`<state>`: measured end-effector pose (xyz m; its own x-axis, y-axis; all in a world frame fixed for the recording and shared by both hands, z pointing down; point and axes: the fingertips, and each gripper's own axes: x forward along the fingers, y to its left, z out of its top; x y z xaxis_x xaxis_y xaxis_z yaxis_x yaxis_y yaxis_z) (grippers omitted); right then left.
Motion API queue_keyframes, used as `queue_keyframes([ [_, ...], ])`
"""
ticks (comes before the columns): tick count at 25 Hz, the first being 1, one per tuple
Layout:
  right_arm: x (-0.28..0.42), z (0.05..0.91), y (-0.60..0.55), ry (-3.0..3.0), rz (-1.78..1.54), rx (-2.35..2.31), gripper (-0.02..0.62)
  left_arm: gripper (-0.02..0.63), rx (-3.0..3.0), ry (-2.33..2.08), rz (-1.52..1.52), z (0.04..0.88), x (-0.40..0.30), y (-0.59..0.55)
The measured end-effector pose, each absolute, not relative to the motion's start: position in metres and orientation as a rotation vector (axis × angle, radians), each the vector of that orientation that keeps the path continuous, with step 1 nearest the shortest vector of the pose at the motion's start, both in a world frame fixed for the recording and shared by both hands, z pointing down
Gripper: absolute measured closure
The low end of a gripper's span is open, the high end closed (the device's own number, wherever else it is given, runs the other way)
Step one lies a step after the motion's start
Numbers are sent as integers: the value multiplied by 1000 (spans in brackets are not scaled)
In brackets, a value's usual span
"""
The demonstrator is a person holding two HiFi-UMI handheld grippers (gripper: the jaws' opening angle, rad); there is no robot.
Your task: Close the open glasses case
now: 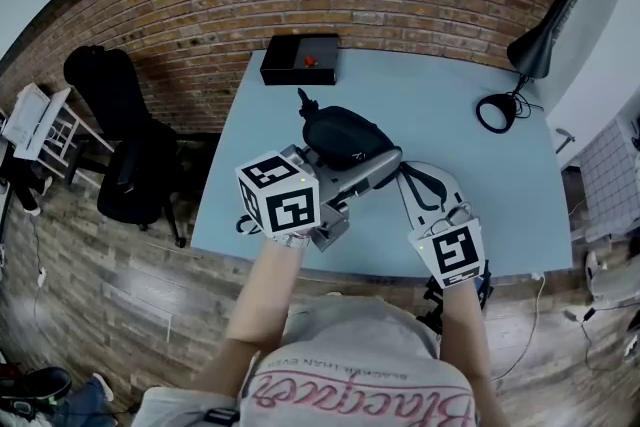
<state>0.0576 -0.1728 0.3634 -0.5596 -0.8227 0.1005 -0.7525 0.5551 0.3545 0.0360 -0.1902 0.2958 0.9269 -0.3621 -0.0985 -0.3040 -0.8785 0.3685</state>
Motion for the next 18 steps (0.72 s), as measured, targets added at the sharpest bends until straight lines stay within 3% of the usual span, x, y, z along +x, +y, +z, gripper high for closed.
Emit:
queue_keyframes([
  [18,55,361,-160,-2503,-568,1039,575,333,2841,-202,225,318,55,-172],
])
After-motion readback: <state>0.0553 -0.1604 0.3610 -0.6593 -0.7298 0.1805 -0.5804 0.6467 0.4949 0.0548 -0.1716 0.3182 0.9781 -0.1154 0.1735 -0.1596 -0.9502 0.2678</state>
